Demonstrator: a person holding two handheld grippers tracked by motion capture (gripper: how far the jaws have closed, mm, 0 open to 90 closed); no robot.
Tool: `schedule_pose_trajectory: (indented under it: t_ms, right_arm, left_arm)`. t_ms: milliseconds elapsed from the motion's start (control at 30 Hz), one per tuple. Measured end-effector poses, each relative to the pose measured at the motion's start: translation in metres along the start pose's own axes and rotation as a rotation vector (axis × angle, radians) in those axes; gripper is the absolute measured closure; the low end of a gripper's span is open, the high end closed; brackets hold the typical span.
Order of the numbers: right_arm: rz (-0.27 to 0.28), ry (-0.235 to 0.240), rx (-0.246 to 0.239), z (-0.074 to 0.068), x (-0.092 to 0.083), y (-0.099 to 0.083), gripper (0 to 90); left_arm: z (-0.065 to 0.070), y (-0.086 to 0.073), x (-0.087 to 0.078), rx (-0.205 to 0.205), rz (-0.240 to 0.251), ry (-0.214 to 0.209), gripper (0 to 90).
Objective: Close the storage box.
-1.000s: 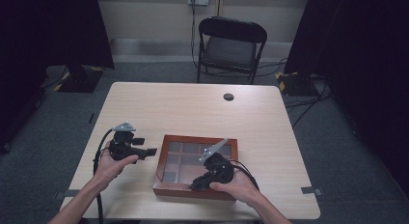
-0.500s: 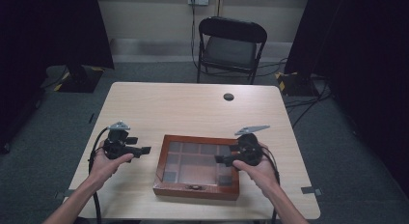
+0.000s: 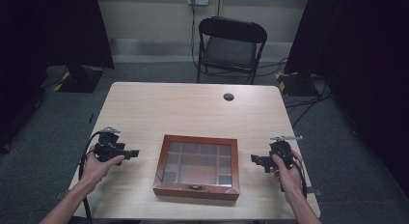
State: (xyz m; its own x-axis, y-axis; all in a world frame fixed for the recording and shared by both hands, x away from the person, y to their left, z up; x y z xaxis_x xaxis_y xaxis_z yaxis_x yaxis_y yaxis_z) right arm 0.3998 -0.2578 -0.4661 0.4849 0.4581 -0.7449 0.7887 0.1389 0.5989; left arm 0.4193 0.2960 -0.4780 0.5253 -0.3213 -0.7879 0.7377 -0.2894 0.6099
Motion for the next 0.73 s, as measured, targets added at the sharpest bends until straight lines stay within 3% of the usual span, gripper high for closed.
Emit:
schedule_pose_trajectory:
  t_ms: [100,167,300,333,400,500,567,733]
  right_arm:
    - [-0.039,-0.103,-0.015,0.009,0.013,-0.009,14.7]
    - [-0.043,-0.118,-0.017,0.008,0.017,-0.012,13.7]
    - [0.039,-0.197,-0.063,0.005,0.025,-0.017,12.2]
    - [0.060,-0.209,-0.086,0.006,0.027,-0.020,6.5]
    - [0.105,-0.200,-0.094,0.007,0.031,-0.024,2.1]
    - [0.133,-0.207,-0.089,0.007,0.033,-0.026,0.0]
    - [0.132,-0.207,-0.089,0.007,0.033,-0.027,0.0]
    - [0.129,-0.208,-0.090,0.007,0.033,-0.026,0.0]
  left_arm:
    - [0.004,-0.001,0.008,0.047,-0.036,0.051,19.3]
    - [0.005,-0.003,0.012,0.057,-0.042,0.081,19.3]
    - [0.007,-0.006,0.016,0.105,-0.006,0.114,14.8]
    - [0.007,-0.009,0.018,0.145,0.025,0.144,14.7]
    - [0.008,-0.012,0.019,0.133,0.045,0.124,11.1]
    - [0.010,-0.017,0.024,0.116,0.108,0.143,6.4]
    - [0.010,-0.019,0.026,0.115,0.131,0.144,0.0]
    - [0.010,-0.020,0.027,0.110,0.139,0.140,0.0]
Point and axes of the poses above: each handheld gripper's, and its own axes: x roughly forward along the jaws, y roughly out of its top, z roughly to its right, the point moved 1 cm from there along x, roughly forward along the jaws, and after that the axes turned 8 degrees about y, right-handed, at the moved point
